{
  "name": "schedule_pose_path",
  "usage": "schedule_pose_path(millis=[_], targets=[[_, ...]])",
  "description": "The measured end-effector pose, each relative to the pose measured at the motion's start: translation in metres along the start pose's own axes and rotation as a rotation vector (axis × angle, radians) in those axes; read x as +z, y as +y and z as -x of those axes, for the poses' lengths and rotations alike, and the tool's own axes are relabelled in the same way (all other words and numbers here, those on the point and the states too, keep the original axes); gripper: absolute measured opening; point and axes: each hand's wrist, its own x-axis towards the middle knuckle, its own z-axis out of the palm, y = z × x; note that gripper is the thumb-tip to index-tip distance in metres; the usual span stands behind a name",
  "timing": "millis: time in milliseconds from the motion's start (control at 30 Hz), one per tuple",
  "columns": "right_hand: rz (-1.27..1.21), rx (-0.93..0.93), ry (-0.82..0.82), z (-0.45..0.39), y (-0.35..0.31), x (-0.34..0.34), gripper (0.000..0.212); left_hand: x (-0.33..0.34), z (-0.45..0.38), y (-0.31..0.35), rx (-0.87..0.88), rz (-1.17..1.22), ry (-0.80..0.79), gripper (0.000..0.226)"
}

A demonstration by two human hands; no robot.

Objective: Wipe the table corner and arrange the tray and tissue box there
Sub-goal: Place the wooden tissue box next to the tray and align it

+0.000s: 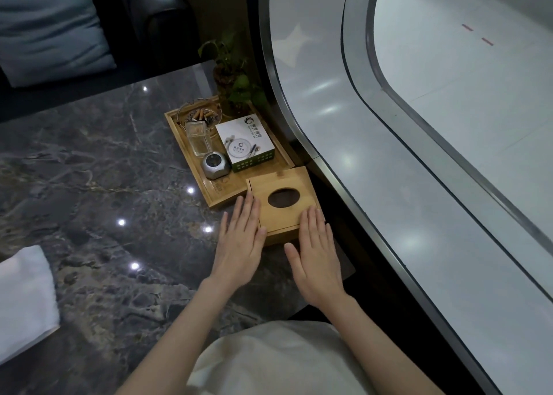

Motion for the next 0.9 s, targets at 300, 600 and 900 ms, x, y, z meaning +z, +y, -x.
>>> schedule_pose_path(millis=[300,600,900], targets=[[0.05,0.022,-0.041,-0.006,-0.004,0.001,0.074,0.008,0.001,0.002,-0.01,0.004,0.043,0.057],[-0.008,-0.03,-0.075,-0.005,0.005,-0.002,0.076,0.012,0.003,0.002,-0.023,0.001,0.059,0.056],[-0.033,-0.063,-0.068,-0.006,0.009,-0.001,0.075,0.014,0.004,0.003,-0.032,0.038,0.067,0.056]])
